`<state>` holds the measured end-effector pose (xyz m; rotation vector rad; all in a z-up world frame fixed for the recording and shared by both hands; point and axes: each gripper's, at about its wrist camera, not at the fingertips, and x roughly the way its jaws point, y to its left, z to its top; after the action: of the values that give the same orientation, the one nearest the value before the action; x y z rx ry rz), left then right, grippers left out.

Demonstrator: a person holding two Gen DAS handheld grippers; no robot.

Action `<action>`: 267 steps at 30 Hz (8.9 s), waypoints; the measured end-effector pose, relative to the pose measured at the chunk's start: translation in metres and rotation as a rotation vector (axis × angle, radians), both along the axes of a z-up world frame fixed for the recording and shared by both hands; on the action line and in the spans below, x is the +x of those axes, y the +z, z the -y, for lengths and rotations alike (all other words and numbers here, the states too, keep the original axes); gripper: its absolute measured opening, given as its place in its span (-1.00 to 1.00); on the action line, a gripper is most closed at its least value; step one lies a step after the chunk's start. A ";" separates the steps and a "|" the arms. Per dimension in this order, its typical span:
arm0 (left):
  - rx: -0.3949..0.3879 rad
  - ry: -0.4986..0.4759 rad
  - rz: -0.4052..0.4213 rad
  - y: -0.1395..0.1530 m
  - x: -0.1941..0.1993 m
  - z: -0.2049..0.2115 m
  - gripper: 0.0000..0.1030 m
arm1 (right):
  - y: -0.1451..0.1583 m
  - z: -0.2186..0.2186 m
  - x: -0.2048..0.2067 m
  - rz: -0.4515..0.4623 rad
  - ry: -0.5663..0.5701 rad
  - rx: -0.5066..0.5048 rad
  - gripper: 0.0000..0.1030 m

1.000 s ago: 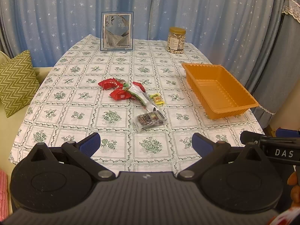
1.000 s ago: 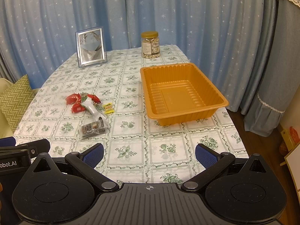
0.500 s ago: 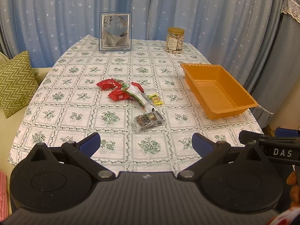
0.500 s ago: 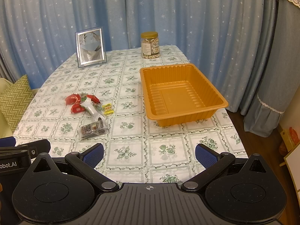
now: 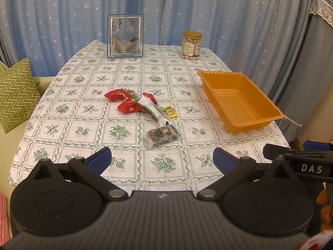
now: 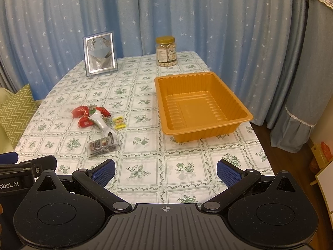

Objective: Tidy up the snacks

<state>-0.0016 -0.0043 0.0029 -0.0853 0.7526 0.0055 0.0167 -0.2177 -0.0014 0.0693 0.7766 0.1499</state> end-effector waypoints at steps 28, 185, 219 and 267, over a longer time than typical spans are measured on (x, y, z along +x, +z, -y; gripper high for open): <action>-0.053 -0.024 -0.002 -0.008 -0.001 -0.002 1.00 | -0.009 0.000 0.001 -0.008 -0.007 0.002 1.00; -0.136 -0.327 0.073 -0.070 0.222 0.136 -0.05 | -0.063 0.128 0.180 0.074 -0.197 0.186 -0.42; -0.131 -0.041 0.064 -0.070 0.113 -0.008 0.30 | -0.041 0.061 0.115 0.133 -0.102 0.279 0.43; 0.006 -0.018 0.052 -0.119 0.182 -0.099 0.39 | -0.129 -0.111 0.202 0.028 0.211 0.103 -0.08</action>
<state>0.1806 0.0947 -0.1162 -0.0722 0.7015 -0.0114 0.2184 -0.1070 -0.1309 0.0830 0.7468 0.3904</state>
